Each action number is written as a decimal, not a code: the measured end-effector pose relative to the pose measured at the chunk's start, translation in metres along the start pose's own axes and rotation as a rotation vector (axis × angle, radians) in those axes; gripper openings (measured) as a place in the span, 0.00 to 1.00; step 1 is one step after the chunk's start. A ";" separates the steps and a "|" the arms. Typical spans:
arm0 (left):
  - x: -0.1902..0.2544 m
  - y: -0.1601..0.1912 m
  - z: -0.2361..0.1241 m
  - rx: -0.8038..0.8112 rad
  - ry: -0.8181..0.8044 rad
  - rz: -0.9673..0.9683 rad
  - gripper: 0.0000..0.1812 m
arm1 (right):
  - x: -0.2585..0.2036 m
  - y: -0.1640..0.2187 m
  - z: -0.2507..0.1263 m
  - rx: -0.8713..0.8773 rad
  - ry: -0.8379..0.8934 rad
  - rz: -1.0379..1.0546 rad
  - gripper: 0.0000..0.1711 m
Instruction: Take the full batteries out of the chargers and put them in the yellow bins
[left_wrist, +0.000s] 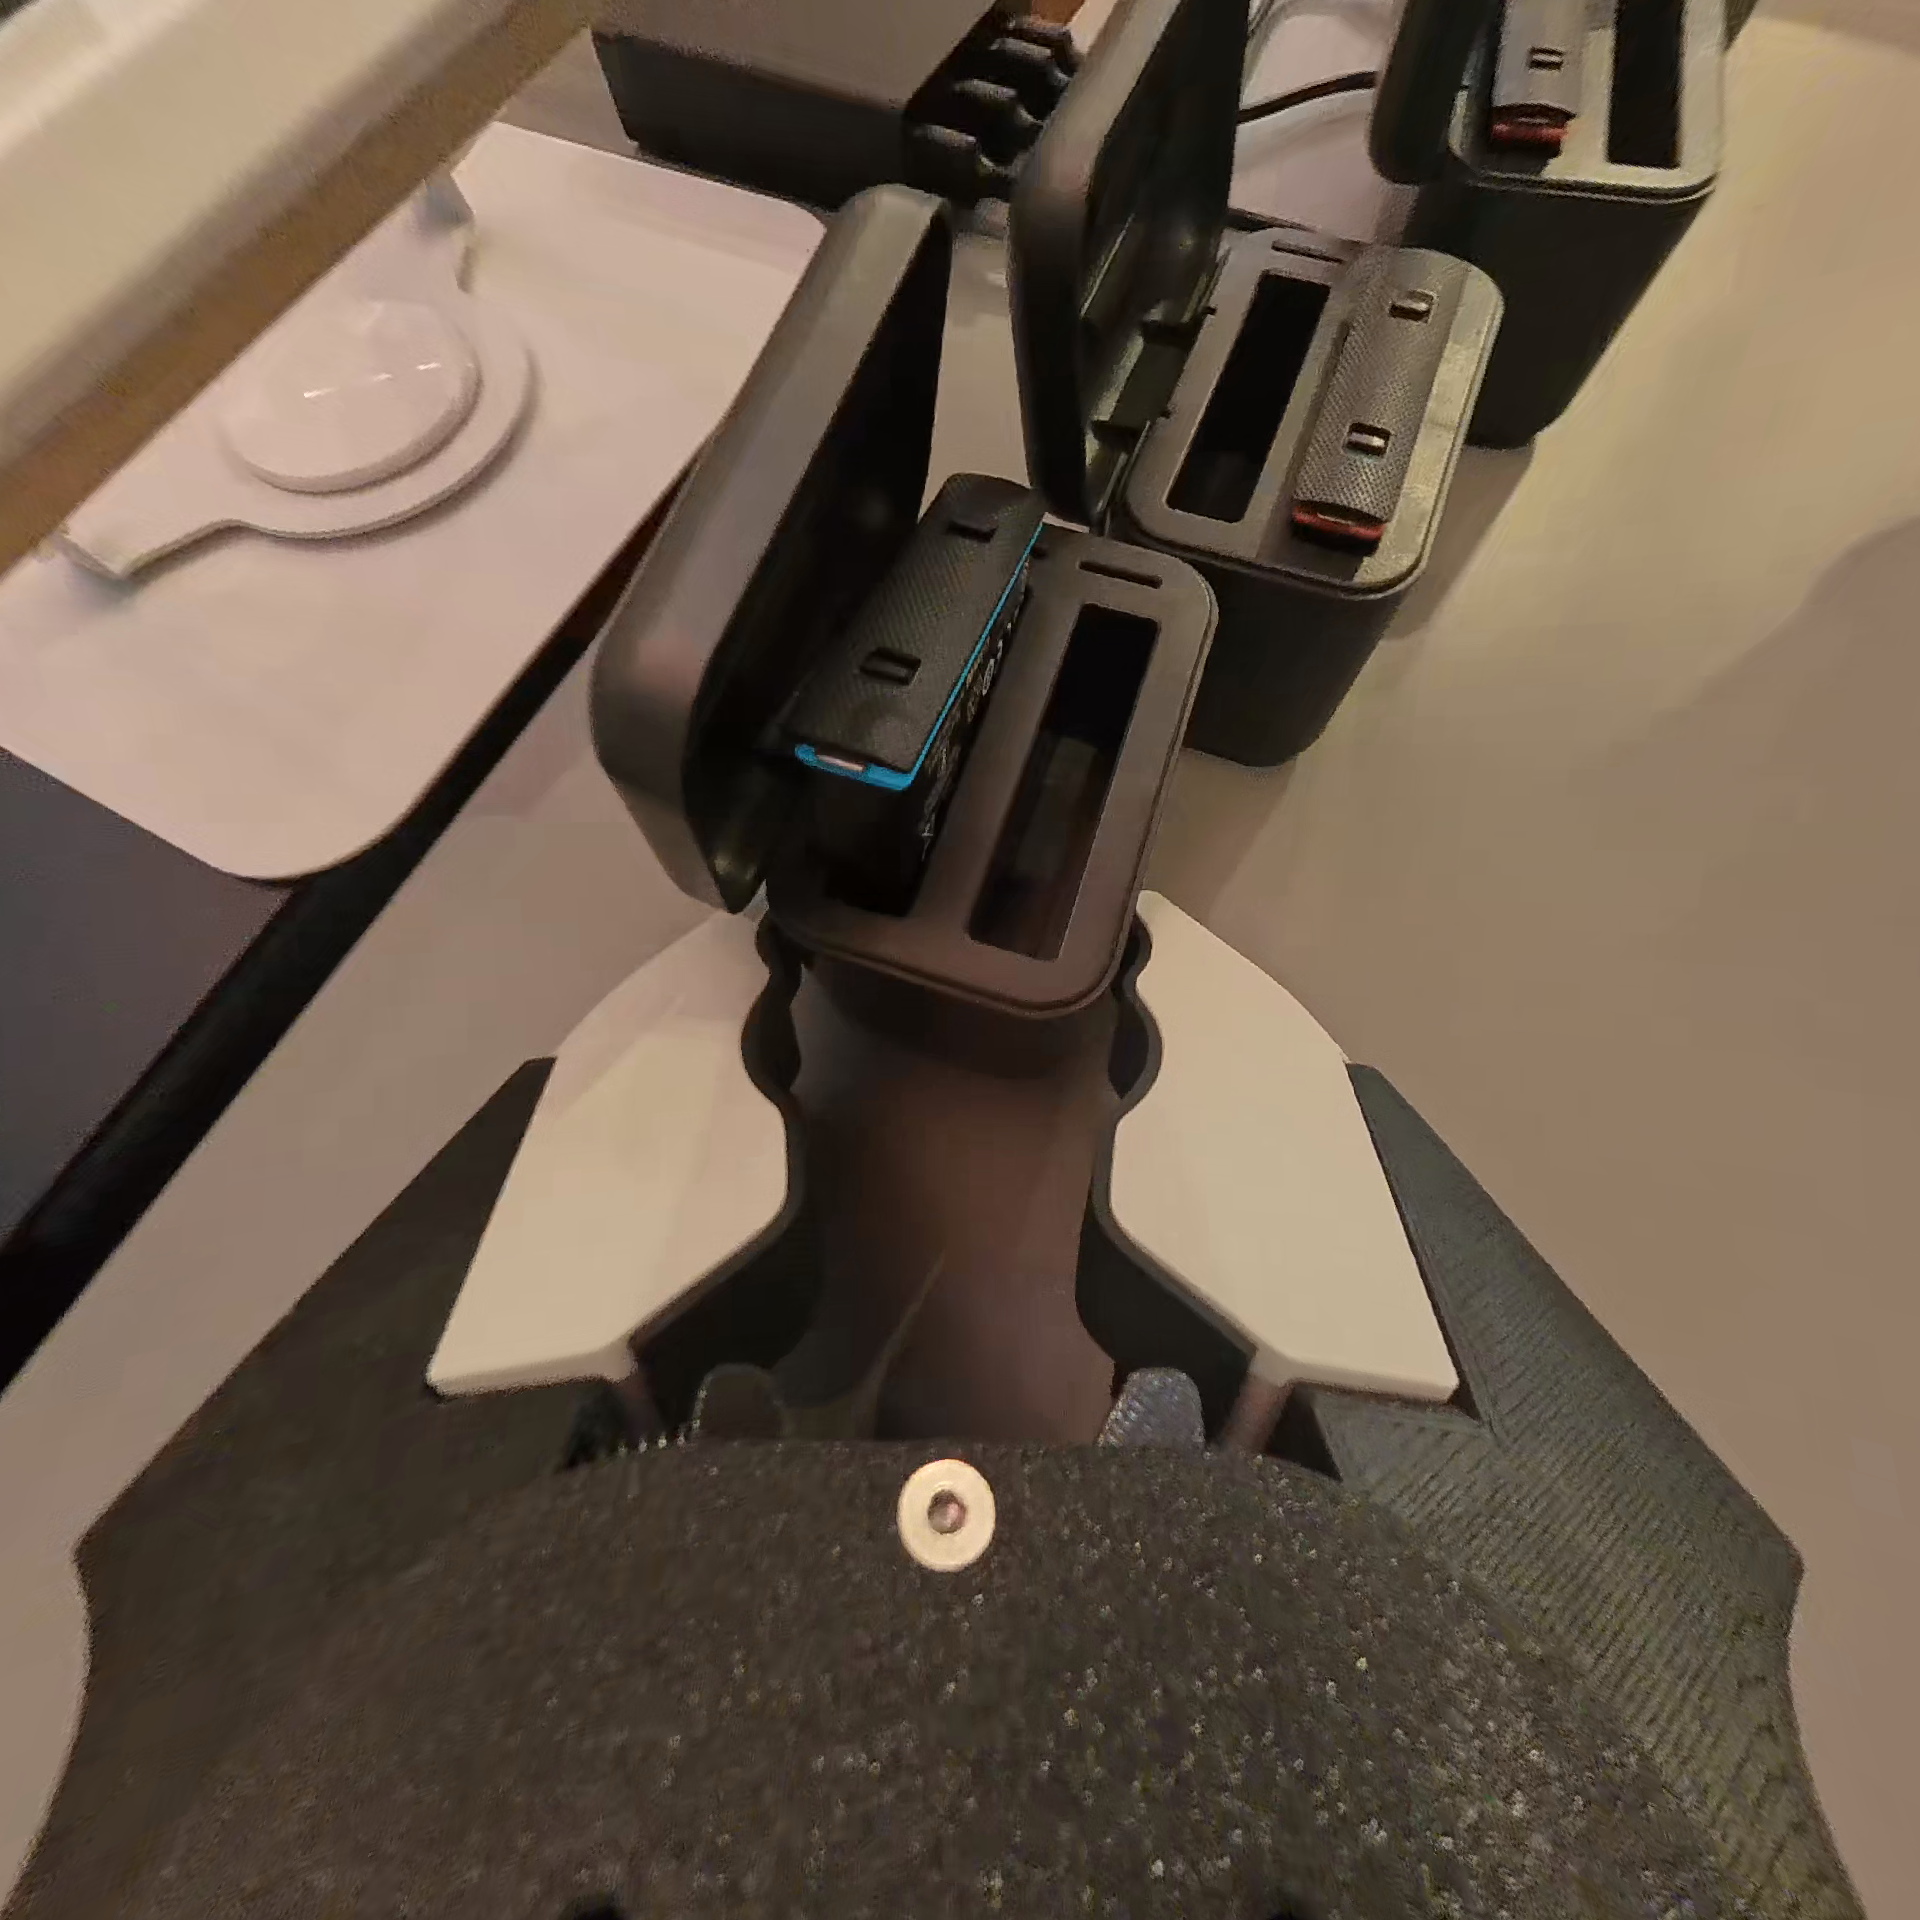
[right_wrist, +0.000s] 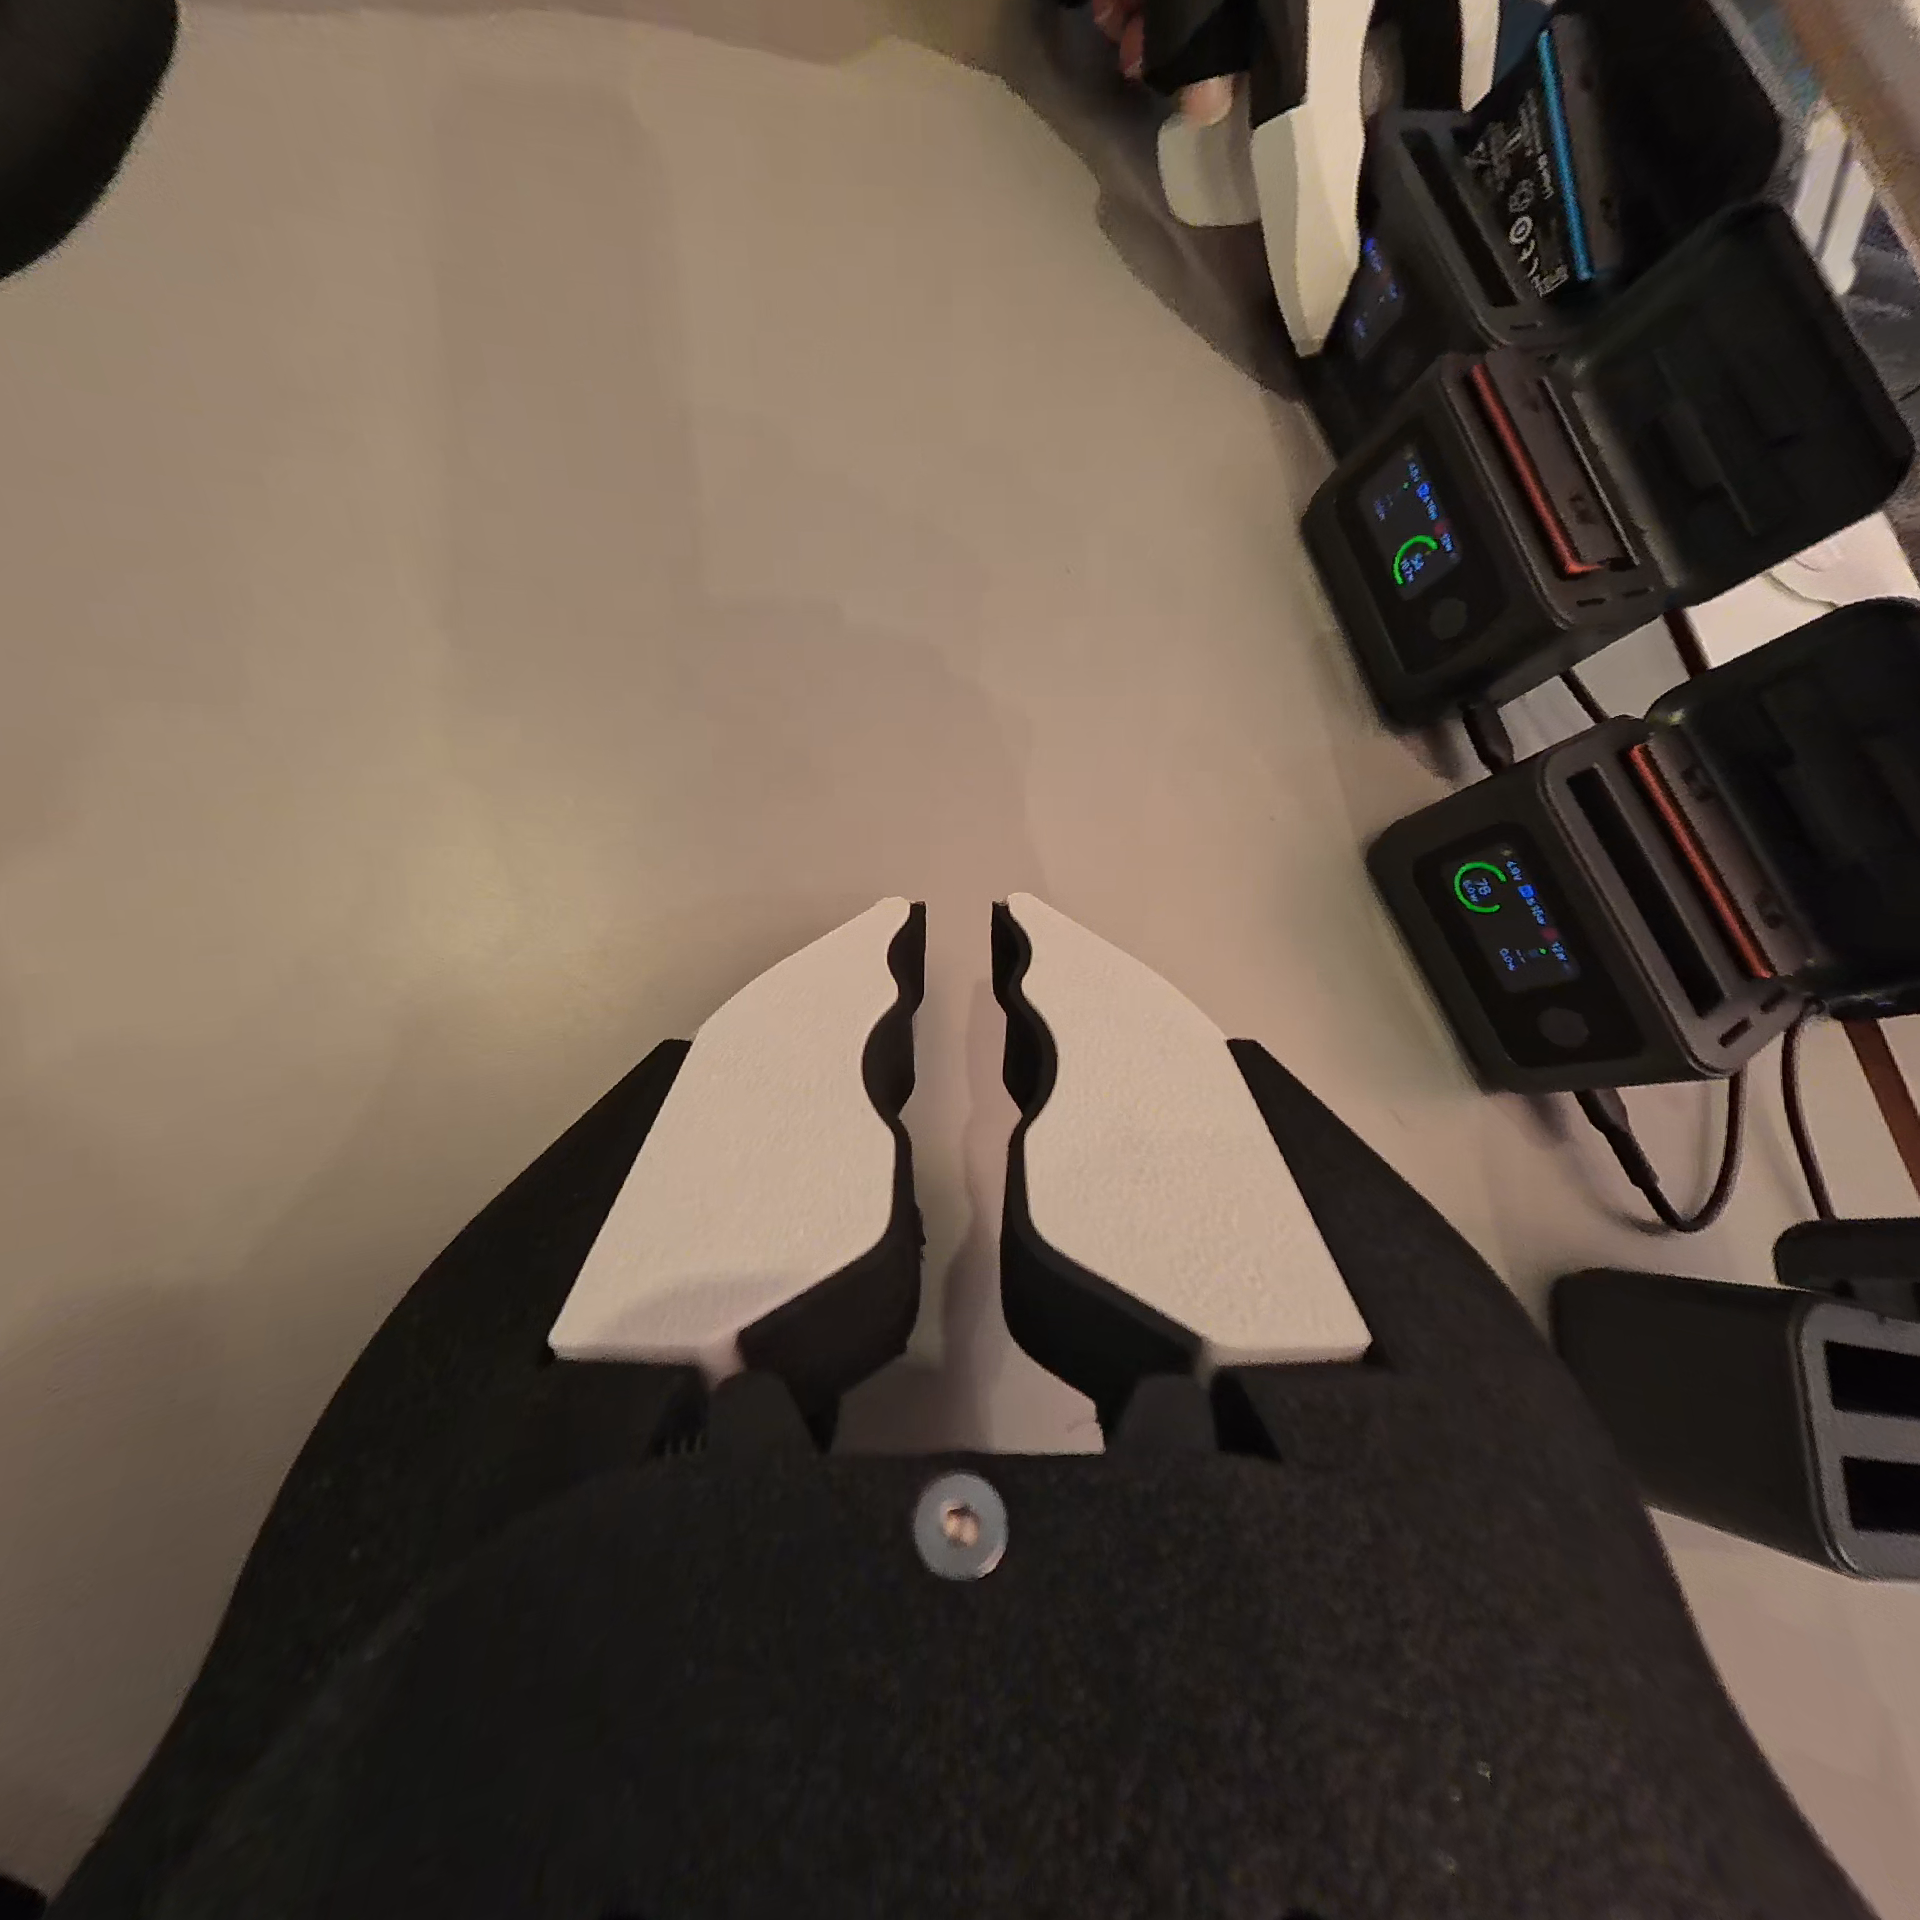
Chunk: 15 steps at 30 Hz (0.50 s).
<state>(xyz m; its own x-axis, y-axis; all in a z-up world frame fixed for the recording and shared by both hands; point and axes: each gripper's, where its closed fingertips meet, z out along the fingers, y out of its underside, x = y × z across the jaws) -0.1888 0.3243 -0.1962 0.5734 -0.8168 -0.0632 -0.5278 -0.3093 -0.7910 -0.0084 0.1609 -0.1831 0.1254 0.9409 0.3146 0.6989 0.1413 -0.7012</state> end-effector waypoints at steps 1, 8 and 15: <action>0.004 0.001 -0.001 0.000 0.003 -0.009 0.32 | 0.000 -0.001 0.000 0.002 0.000 0.000 0.07; 0.003 0.000 -0.039 -0.107 -0.168 0.044 0.29 | 0.001 -0.002 -0.002 0.005 0.005 -0.003 0.07; 0.016 -0.055 -0.063 -0.151 -0.236 0.253 0.14 | -0.003 0.000 0.002 -0.008 -0.009 -0.009 0.07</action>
<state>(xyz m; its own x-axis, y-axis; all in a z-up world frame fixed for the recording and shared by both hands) -0.1903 0.2975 -0.1152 0.5324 -0.7474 -0.3975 -0.7474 -0.1945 -0.6352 -0.0101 0.1588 -0.1855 0.1124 0.9425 0.3148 0.7059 0.1473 -0.6928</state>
